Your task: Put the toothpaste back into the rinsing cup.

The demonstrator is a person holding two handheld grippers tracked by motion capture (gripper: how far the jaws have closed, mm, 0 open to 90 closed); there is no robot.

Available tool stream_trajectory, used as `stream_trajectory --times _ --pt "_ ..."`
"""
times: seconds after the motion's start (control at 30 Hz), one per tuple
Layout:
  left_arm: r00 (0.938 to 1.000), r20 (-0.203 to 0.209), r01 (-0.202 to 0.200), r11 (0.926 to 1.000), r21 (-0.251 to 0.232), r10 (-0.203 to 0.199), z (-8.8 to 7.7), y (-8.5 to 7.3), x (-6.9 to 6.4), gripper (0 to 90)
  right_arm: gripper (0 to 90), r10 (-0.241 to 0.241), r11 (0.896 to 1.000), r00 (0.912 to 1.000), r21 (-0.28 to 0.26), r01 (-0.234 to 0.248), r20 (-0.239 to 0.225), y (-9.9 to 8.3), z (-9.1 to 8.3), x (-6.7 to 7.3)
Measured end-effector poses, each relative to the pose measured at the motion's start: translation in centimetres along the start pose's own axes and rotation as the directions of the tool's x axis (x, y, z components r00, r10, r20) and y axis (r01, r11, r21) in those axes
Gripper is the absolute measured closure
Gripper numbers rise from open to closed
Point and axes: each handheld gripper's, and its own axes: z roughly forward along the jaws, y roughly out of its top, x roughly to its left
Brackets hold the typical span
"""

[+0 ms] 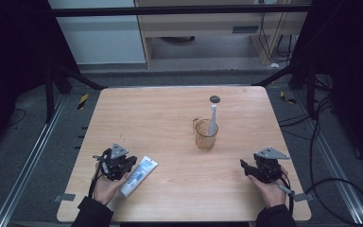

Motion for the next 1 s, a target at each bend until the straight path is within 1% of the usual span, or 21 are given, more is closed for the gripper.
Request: stream_trajectory --times 0.03,0.07,0.1,0.17,0.2,0.23,0.27,0.33,0.37,0.4,0.43,0.47,0.53,0.63,0.67,0.73,0.8,0.83,0.93,0.97,1.0 --pt "1.0 0.003 0.001 1.0 -0.009 -0.001 -0.6 0.1 0.0 81.3 39.4 0.002 1.0 1.0 -0.001 -0.002 0.0 0.0 0.0 0.0" --pt "1.0 0.003 0.001 1.0 -0.009 -0.001 -0.6 0.1 0.0 80.4 39.4 0.002 1.0 1.0 -0.001 -0.002 0.0 0.0 0.0 0.0" --pt "1.0 0.008 0.001 0.9999 -0.013 -0.001 -1.2 0.2 -0.1 79.2 39.3 0.001 1.0 1.0 0.001 -0.001 0.0 -0.1 0.0 0.0" --pt "1.0 0.008 0.001 0.9999 -0.015 -0.001 -1.4 0.2 -0.1 76.2 39.2 -0.007 1.0 1.0 0.005 0.007 0.001 -0.1 0.0 0.0" --pt "0.9999 0.01 0.004 0.9998 -0.019 -0.004 -1.7 0.2 -0.2 76.2 39.2 -0.007 1.0 1.0 0.005 0.007 0.001 -0.1 0.0 0.0" --pt "0.9999 0.013 0.003 0.9999 -0.015 -0.002 -1.9 0.3 -0.2 74.8 39.0 -0.014 1.0 0.9999 0.005 0.014 0.002 0.0 0.0 0.0" --pt "0.9999 0.016 0.003 0.9999 -0.016 -0.002 -2.1 0.2 -0.3 71.3 38.9 -0.01 1.0 1.0 0.005 0.01 0.002 0.0 0.0 0.0" --pt "0.9998 0.02 0.001 1.0 -0.007 -0.001 -2.3 0.2 -0.4 70.2 38.8 -0.009 1.0 1.0 0.005 0.009 0.001 0.0 0.0 0.0" --pt "0.9998 0.02 -0.007 1.0 0.003 0.007 -2.3 0.3 -0.5 67.2 38.6 -0.011 1.0 0.9999 0.008 0.011 -0.002 0.0 0.0 0.0" --pt "0.9997 0.024 -0.01 0.9998 0.019 0.009 -2.2 0.4 -0.6 65.1 38.6 -0.011 1.0 0.9999 0.008 0.011 -0.002 -0.1 0.0 0.0" --pt "0.9997 0.024 -0.01 0.9998 0.019 0.009 -2.2 0.4 -0.6 63.6 38.4 -0.014 1.0 0.9999 0.008 0.014 -0.002 -0.1 0.0 0.0" --pt "0.9996 0.024 -0.017 0.9994 0.032 0.016 -2.1 0.4 -0.7 62.2 38.4 -0.009 1.0 1.0 0.008 0.009 0.0 -0.1 0.0 0.0" --pt "0.9992 0.029 -0.03 0.9975 0.065 0.028 -1.8 0.5 -0.9 59.0 38.3 -0.009 1.0 1.0 0.007 0.009 0.0 -0.1 0.0 -0.1" --pt "0.999 0.029 -0.035 0.9965 0.075 0.033 -1.6 0.6 -1.0 56.0 38.3 -0.01 1.0 0.9999 0.008 0.01 -0.001 -0.1 0.0 -0.1" --pt "0.9985 0.039 -0.043 0.9944 0.096 0.04 -1.4 0.6 -1.1 54.5 38.2 -0.011 1.0 0.9999 0.008 0.011 0.0 -0.1 0.0 -0.1" --pt "0.9983 0.042 -0.045 0.9935 0.104 0.041 -1.3 0.6 -1.2 53.1 38.2 -0.011 1.0 0.9999 0.009 0.011 -0.001 -0.1 0.0 -0.1" --pt "0.9973 0.055 -0.055 0.9894 0.134 0.048 -1.0 0.6 -1.3 51.3 38.1 -0.012 1.0 0.9999 0.009 0.012 -0.004 -0.1 0.0 0.0" --pt "0.9973 0.055 -0.055 0.9894 0.134 0.048 -1.0 0.6 -1.3 50.6 38.1 -0.012 1.0 0.9999 0.009 0.012 -0.004 -0.1 0.0 0.0" --pt "0.996 0.062 -0.073 0.9848 0.158 0.064 -0.6 0.9 -1.7 48.3 37.8 -0.013 1.0 0.9999 0.013 0.013 -0.006 -0.1 0.1 -0.1" --pt "0.996 0.062 -0.073 0.9848 0.158 0.064 -0.6 0.9 -1.7 47.4 37.8 -0.013 1.0 0.9999 0.013 0.013 -0.006 -0.1 0.1 -0.1" --pt "0.9958 0.063 -0.076 0.983 0.167 0.067 -0.4 1.0 -1.8 46.8 37.8 -0.01 1.0 0.9999 0.014 0.01 -0.006 -0.2 0.1 -0.1"
